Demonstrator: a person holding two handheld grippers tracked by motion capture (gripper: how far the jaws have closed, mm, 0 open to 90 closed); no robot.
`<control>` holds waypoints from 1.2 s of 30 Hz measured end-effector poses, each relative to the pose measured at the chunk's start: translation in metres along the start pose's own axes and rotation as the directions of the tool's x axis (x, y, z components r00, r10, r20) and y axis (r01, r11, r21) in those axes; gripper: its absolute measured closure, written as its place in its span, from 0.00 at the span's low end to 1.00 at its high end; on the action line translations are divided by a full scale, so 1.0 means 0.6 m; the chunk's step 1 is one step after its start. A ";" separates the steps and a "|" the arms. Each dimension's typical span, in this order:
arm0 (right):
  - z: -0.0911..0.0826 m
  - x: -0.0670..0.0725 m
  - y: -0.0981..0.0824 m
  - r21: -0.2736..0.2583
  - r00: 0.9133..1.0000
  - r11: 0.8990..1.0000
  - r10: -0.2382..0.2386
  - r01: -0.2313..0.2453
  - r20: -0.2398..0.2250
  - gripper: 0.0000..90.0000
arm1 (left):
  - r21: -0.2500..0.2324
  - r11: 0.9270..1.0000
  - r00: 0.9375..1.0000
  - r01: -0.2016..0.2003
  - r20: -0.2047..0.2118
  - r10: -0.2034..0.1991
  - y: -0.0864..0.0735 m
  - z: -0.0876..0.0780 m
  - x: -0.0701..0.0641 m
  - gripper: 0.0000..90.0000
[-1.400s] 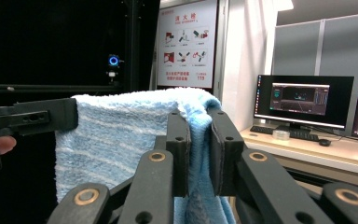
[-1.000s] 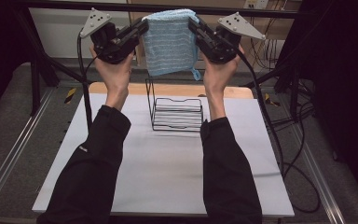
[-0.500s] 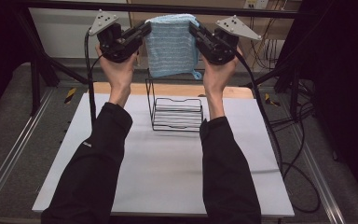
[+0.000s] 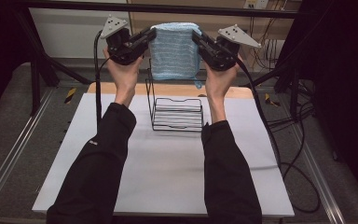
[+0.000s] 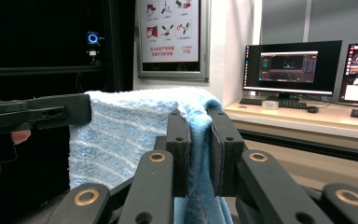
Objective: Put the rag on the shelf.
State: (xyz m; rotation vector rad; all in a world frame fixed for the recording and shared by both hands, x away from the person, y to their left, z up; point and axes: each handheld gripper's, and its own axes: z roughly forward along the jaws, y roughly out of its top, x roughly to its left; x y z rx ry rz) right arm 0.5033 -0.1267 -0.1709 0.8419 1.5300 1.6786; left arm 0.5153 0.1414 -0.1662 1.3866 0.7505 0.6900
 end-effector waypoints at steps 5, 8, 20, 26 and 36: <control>-0.001 -0.005 -0.010 0.015 1.000 1.000 0.003 -0.003 0.007 0.89 | 0.018 1.000 1.000 -0.005 0.002 0.005 -0.008 0.006 0.000 0.90; -0.002 -0.007 -0.018 0.021 1.000 1.000 0.007 -0.007 0.008 0.89 | 0.027 1.000 1.000 -0.009 0.006 0.009 -0.014 0.008 0.000 0.90; -0.009 -0.014 -0.055 0.058 1.000 0.998 0.029 -0.029 0.002 0.89 | 0.074 0.997 0.999 -0.033 0.040 0.030 -0.049 0.002 0.000 0.90; -0.017 -0.012 -0.073 0.077 0.999 0.996 0.039 -0.037 -0.017 0.89 | 0.085 0.996 0.997 -0.034 0.066 0.028 -0.063 -0.011 0.001 0.89; -0.032 -0.010 -0.095 0.103 0.998 0.994 0.034 -0.029 -0.052 0.89 | 0.118 0.993 0.996 -0.008 0.094 -0.003 -0.086 -0.030 -0.002 0.89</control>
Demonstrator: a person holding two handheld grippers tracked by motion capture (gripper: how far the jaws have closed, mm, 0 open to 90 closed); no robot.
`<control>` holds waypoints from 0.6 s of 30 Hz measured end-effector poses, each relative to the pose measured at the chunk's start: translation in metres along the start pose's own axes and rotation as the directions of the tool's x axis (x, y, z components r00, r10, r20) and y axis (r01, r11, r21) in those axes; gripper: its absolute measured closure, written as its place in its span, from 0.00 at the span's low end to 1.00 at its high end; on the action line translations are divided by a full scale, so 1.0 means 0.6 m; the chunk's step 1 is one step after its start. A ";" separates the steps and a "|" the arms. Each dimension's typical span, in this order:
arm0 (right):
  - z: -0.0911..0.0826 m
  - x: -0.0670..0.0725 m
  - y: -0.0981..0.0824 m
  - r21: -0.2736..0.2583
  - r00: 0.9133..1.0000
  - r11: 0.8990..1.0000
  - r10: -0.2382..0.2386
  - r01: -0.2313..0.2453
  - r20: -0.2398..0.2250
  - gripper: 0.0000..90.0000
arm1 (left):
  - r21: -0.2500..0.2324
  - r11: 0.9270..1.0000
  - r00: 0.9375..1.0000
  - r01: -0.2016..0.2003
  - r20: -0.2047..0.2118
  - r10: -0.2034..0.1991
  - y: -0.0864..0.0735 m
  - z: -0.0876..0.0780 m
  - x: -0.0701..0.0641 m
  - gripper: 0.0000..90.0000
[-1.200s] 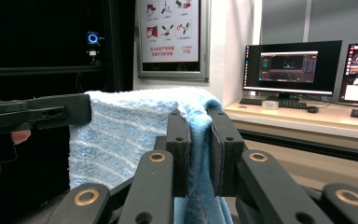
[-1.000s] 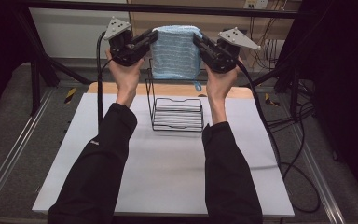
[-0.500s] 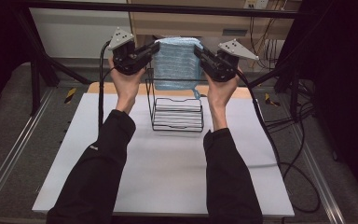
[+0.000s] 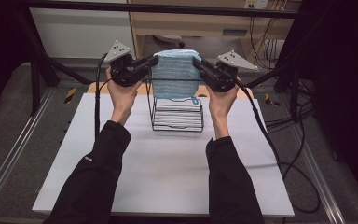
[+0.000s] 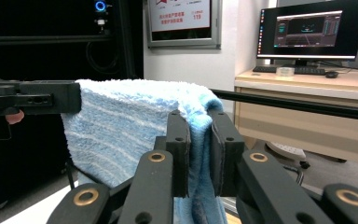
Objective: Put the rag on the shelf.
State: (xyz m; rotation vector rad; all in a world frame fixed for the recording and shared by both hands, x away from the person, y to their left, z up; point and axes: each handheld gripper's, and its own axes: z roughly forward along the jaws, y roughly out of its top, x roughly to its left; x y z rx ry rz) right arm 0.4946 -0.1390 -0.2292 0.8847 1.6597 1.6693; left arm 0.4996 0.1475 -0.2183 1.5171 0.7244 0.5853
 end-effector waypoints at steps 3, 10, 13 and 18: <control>-0.003 -0.001 -0.004 0.009 1.000 1.000 -0.001 0.002 -0.009 0.89 | 0.014 1.000 1.000 0.002 0.008 -0.002 -0.004 0.000 0.001 0.89; -0.013 -0.002 -0.004 0.034 0.999 0.999 -0.026 0.027 -0.027 0.89 | 0.033 0.999 0.999 -0.006 0.035 0.005 -0.010 -0.006 -0.002 0.89; -0.019 0.001 -0.002 0.038 0.998 0.998 -0.045 0.046 -0.038 0.89 | 0.037 0.999 0.999 -0.011 0.048 0.009 -0.011 -0.011 -0.004 0.89; -0.029 0.003 -0.003 0.048 0.996 0.996 -0.068 0.070 -0.055 0.89 | 0.044 0.999 0.998 -0.025 0.058 0.022 -0.011 -0.019 -0.008 0.89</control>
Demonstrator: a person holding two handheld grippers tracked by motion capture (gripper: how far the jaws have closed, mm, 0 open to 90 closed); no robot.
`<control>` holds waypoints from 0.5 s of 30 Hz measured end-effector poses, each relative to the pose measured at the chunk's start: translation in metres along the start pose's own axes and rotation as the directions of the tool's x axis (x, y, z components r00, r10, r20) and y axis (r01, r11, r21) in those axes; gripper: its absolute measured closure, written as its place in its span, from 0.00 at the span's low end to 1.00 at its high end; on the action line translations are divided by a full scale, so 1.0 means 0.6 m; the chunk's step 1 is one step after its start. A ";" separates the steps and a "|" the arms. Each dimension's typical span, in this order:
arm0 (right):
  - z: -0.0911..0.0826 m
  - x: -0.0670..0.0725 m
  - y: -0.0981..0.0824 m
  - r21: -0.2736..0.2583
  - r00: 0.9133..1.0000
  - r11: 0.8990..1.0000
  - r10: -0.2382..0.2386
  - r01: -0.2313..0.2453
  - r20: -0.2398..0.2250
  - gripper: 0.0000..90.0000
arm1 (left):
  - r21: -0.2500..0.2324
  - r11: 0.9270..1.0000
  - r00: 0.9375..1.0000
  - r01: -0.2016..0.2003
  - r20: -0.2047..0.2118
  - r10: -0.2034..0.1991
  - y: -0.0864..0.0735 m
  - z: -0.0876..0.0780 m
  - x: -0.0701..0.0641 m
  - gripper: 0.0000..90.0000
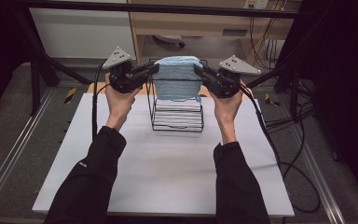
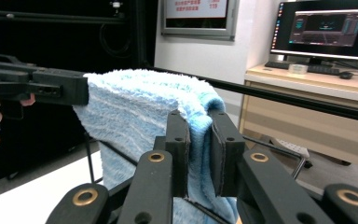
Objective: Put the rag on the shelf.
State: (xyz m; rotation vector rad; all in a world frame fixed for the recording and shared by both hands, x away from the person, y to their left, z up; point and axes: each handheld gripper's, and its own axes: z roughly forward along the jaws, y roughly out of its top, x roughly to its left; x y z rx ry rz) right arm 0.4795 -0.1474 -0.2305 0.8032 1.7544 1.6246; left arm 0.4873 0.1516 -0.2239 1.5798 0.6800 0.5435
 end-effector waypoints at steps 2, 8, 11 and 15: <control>-0.003 0.001 0.000 0.003 1.000 1.000 -0.012 0.012 -0.007 0.89 | 0.003 1.000 1.000 -0.004 0.006 0.004 0.002 -0.003 -0.001 0.89; -0.006 0.002 0.007 0.000 1.000 1.000 -0.028 0.028 -0.010 0.89 | 0.004 1.000 1.000 -0.002 0.011 0.002 0.004 -0.007 -0.003 0.90; -0.009 0.005 0.006 0.011 0.999 0.999 -0.038 0.039 -0.017 0.89 | 0.004 1.000 1.000 0.002 0.019 -0.002 0.002 -0.010 -0.005 0.90; -0.015 0.007 0.002 0.030 0.998 0.998 -0.047 0.048 -0.041 0.89 | 0.026 1.000 0.999 0.003 0.033 -0.003 -0.003 -0.014 -0.005 0.89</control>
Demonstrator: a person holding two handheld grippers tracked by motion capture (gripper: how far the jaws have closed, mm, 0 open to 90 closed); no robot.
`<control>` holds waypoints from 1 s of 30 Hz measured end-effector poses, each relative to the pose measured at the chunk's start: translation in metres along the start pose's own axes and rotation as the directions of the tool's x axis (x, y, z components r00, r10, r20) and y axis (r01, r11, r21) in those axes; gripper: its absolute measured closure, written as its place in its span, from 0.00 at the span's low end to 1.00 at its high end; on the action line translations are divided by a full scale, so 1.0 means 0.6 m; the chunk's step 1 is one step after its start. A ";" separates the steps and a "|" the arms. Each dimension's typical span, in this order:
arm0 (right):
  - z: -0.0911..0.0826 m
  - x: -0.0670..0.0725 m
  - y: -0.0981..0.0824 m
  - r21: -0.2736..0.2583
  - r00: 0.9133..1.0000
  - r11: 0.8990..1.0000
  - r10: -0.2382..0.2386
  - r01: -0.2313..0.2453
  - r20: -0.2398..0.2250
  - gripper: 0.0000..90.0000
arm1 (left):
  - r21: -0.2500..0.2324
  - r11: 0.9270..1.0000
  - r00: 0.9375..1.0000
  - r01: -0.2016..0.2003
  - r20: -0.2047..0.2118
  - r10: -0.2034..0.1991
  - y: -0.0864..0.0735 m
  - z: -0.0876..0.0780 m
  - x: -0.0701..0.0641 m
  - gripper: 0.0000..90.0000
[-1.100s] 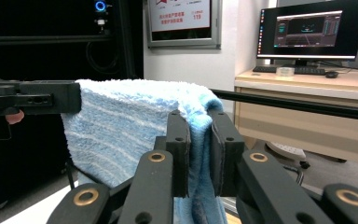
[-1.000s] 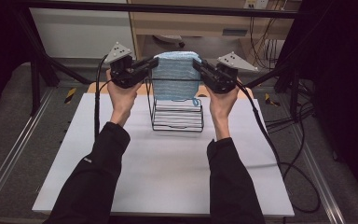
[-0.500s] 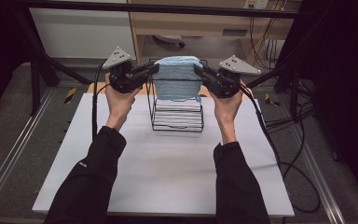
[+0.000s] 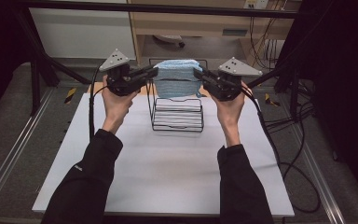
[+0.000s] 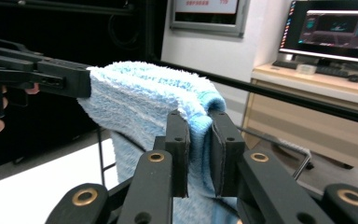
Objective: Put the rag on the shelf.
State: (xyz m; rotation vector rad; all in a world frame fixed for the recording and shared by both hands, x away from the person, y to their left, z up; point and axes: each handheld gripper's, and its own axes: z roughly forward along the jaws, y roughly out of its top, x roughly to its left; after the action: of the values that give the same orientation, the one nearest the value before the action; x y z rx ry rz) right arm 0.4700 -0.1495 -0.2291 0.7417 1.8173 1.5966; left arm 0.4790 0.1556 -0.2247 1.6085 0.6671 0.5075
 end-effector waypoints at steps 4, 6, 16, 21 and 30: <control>-0.007 0.004 -0.004 0.022 1.000 1.000 -0.008 0.008 -0.022 0.88 | 0.026 1.000 1.000 -0.008 0.007 0.007 -0.004 -0.008 -0.005 0.89; -0.010 0.005 -0.007 0.038 0.999 0.999 -0.003 0.004 -0.036 0.88 | 0.054 0.998 0.999 -0.035 0.003 0.034 -0.008 -0.012 -0.014 0.89; -0.018 0.008 -0.026 0.078 0.997 0.997 -0.008 0.014 -0.076 0.88 | 0.135 0.991 1.000 -0.019 0.000 0.019 -0.012 -0.022 -0.024 0.83; -0.018 0.008 -0.032 0.080 0.996 0.997 -0.009 0.015 -0.084 0.88 | 0.123 0.992 0.999 0.032 -0.016 -0.030 0.007 -0.032 -0.021 0.81; -0.018 0.010 -0.041 0.088 0.996 0.996 -0.021 0.029 -0.090 0.88 | 0.110 0.992 0.997 0.063 -0.057 -0.057 0.038 -0.024 -0.022 0.88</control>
State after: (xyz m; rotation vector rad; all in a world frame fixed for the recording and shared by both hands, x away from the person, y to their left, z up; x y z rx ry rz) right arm 0.4574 -0.1553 -0.2529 0.6938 1.9657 1.5632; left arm 0.4626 0.1556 -0.1992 1.6789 0.7935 0.4775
